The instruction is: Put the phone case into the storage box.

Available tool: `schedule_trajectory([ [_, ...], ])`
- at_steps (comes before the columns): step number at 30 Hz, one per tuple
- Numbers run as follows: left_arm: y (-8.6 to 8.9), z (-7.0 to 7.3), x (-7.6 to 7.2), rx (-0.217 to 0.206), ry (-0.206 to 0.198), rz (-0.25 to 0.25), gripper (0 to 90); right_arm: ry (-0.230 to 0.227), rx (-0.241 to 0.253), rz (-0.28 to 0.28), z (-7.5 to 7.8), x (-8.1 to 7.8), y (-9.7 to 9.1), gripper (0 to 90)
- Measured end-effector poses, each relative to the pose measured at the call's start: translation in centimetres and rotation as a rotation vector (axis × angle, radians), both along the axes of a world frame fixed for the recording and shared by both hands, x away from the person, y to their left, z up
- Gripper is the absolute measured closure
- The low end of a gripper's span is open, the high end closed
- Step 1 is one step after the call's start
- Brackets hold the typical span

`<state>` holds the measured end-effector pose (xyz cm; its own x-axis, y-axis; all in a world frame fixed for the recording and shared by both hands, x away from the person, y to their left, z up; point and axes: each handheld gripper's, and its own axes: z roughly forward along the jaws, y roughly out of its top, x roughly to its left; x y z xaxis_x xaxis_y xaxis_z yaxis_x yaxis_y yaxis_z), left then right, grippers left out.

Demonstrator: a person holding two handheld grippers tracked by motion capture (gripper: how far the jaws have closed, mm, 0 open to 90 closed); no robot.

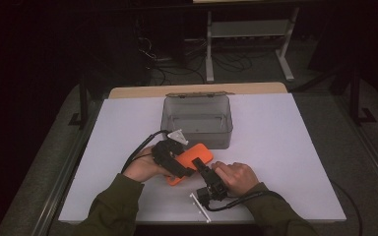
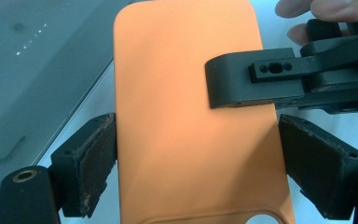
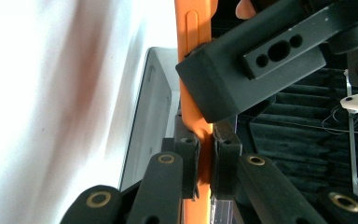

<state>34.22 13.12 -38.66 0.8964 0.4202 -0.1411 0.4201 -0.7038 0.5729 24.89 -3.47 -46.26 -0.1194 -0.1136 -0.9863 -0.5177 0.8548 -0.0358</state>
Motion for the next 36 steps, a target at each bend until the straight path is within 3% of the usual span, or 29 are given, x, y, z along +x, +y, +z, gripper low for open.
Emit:
schedule_trajectory([
  [4,0.2,0.1,0.1,-0.022,0.007,-0.006,13.5,0.001,0.004,-0.002,0.1,0.0,-0.1,83.4],
  [6,0.3,0.3,-0.1,-0.038,-0.008,-0.02,19.8,0.017,-0.001,-0.006,0.1,0.1,-0.1,83.8],
  [20,2.1,1.9,-0.5,-0.093,-0.056,-0.012,13.8,0.029,0.006,-0.009,0.2,0.2,-0.4,83.2],
  [28,4.3,2.3,-0.8,-0.118,-0.101,0.014,10.3,0.037,0.034,-0.024,0.5,0.3,-0.8,83.0],
  [36,7.5,1.3,-1.7,-0.126,-0.125,0.076,1.9,0.06,0.045,-0.035,0.6,0.5,-1.1,82.9],
])
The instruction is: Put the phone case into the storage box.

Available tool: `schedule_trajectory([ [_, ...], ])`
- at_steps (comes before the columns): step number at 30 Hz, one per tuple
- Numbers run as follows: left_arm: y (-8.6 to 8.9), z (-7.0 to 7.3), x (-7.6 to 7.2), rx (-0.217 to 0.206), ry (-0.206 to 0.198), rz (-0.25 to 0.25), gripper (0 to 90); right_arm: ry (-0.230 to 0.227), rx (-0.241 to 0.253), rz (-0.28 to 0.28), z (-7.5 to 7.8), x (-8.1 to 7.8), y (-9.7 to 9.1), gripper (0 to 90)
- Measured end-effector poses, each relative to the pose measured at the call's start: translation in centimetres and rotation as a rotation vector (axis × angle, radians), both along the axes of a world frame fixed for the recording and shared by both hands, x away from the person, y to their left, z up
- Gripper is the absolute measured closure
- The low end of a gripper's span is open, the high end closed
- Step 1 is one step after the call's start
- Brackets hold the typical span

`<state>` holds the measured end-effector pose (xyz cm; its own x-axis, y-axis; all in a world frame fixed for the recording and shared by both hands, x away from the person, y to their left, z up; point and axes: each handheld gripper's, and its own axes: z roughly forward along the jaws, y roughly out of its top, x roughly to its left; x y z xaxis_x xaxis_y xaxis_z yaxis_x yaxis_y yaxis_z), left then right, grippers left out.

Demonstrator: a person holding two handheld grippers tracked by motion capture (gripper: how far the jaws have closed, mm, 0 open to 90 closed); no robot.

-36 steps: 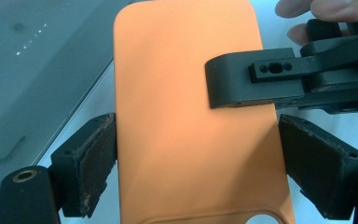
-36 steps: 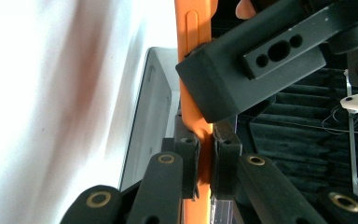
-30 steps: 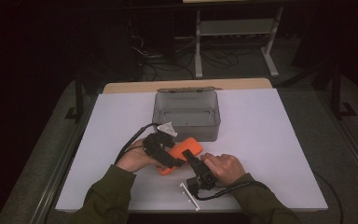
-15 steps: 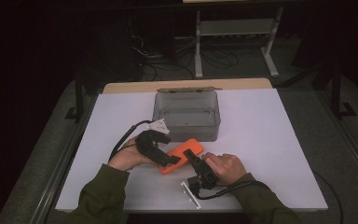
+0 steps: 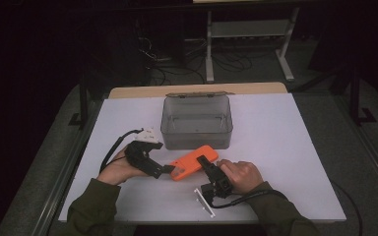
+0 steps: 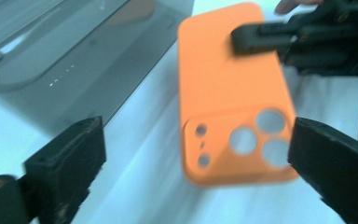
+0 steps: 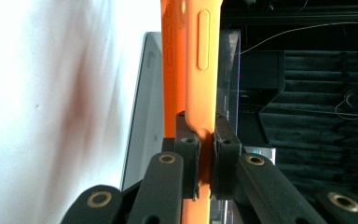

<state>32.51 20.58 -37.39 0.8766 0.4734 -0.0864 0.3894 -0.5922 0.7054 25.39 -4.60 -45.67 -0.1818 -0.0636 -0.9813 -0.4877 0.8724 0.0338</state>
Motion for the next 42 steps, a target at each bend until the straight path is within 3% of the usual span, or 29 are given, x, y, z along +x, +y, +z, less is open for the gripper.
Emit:
schedule_trajectory([
  [8,2.8,-2.0,-1.5,-0.009,-0.018,0.026,0.0,0.018,0.004,-0.009,0.0,0.0,0.0,82.8],
  [18,4.8,-4.2,-3.3,-0.032,-0.051,0.081,0.0,0.031,0.027,-0.013,0.5,0.1,-0.2,82.7],
  [24,5.2,-5.5,-4.3,-0.004,-0.067,0.109,0.0,0.045,0.036,-0.019,0.6,0.1,-0.4,82.6],
  [38,4.8,-5.9,-4.2,-0.045,-0.086,0.112,0.0,0.047,0.035,-0.016,0.6,0.2,-0.4,82.4],
  [42,4.8,-5.9,-4.2,-0.036,-0.095,0.113,0.0,0.056,0.045,-0.023,0.7,0.3,-0.4,82.4],
])
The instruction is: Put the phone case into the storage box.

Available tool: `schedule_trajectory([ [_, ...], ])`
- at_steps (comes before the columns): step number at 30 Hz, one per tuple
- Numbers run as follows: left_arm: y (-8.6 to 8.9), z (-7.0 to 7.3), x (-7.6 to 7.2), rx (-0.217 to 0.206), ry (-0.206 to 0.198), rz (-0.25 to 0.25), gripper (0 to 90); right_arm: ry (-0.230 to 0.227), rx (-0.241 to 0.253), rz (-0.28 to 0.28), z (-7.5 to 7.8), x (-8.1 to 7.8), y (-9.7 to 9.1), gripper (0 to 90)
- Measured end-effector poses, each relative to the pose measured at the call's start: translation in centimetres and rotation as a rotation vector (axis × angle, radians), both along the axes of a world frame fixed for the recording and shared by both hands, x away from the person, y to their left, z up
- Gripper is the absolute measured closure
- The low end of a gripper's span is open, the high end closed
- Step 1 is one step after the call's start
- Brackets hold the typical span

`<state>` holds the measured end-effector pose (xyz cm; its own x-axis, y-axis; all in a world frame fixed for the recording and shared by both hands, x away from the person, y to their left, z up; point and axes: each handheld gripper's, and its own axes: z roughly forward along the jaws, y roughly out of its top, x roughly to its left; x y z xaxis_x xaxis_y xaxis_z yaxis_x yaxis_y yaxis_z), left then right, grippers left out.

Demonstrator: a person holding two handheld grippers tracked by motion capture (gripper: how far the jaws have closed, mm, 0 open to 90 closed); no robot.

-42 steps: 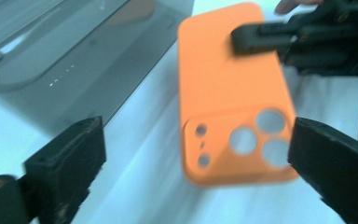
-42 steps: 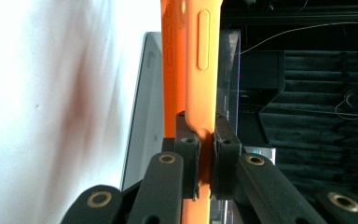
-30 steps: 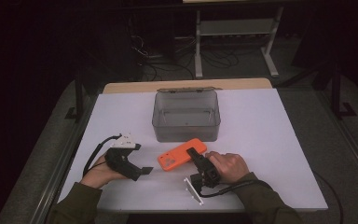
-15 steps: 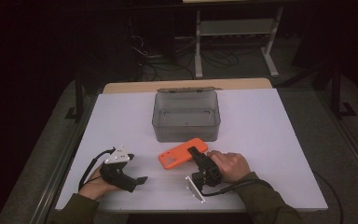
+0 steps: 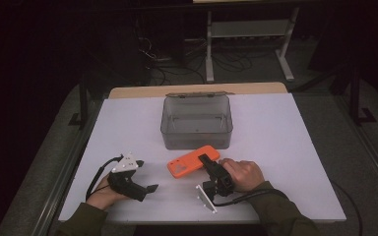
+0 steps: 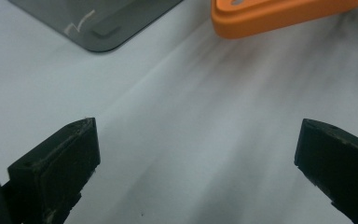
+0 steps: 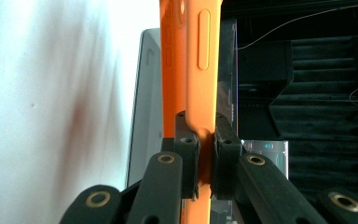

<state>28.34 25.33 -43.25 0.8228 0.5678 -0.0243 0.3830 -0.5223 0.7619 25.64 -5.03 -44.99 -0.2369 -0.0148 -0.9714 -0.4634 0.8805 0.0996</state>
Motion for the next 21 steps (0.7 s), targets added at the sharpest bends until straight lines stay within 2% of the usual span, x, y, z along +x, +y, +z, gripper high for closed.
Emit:
schedule_trajectory([
  [5,-0.1,-0.1,0.09,0.0,-0.004,-0.003,0.0,0.022,0.017,-0.002,0.06,0.02,-0.09,82.4],
  [7,-0.14,-0.11,0.14,0.007,-0.008,-0.007,0.0,0.052,0.046,-0.005,0.21,0.09,-0.17,82.4],
  [12,-0.27,-0.04,0.31,0.001,-0.006,-0.007,0.0,0.075,0.073,-0.011,0.49,0.2,-0.31,82.4],
  [21,-0.47,0.16,0.41,-0.006,-0.037,0.008,0.0,0.115,0.1,-0.026,0.72,0.43,-0.36,82.4],
])
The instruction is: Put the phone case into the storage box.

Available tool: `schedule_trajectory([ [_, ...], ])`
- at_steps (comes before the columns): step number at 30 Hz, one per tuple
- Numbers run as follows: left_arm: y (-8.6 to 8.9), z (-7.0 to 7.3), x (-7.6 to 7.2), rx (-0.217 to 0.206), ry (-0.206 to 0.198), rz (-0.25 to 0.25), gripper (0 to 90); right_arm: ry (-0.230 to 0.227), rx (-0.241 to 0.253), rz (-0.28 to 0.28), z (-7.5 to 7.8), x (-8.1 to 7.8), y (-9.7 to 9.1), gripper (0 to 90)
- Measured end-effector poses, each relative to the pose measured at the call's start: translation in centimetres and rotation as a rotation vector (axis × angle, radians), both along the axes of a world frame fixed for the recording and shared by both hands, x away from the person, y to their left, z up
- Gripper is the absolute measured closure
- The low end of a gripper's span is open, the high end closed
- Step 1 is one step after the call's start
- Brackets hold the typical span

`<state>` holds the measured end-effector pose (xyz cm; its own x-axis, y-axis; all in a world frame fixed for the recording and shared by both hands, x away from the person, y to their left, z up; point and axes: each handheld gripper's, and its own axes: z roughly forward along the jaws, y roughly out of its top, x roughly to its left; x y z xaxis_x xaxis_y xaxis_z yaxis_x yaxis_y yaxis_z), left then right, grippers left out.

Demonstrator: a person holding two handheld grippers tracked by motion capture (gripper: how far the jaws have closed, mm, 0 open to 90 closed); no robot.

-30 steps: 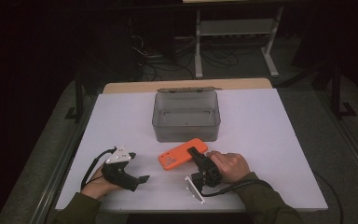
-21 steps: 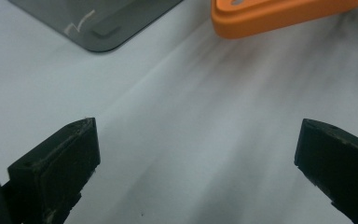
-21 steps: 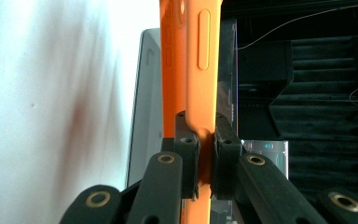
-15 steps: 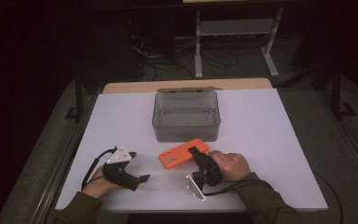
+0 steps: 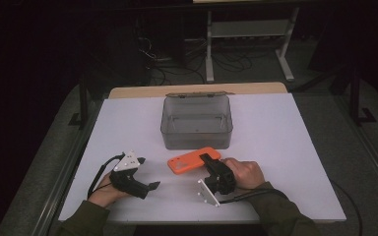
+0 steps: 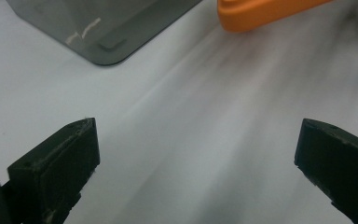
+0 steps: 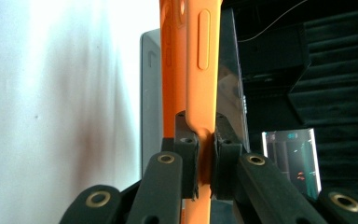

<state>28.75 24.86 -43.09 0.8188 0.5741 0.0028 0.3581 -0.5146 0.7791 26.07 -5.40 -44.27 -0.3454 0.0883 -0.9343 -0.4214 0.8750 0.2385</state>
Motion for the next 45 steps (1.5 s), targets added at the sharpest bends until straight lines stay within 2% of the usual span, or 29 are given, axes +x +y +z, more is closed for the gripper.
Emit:
schedule_trajectory([
  [5,0.0,0.0,0.0,-0.004,-0.01,0.0,0.0,0.033,0.014,-0.009,0.2,0.2,-0.1,82.4],
  [12,-0.1,0.0,-0.2,0.007,-0.019,-0.01,0.0,0.08,0.06,-0.017,0.6,0.4,-0.2,82.4],
  [38,-0.2,-0.2,-0.2,0.015,0.001,-0.028,0.0,0.271,0.198,-0.053,1.8,1.6,-1.0,82.4],
  [45,-0.2,-0.2,-0.2,0.017,0.007,-0.028,0.0,0.336,0.246,-0.064,2.0,1.9,-1.3,82.3],
])
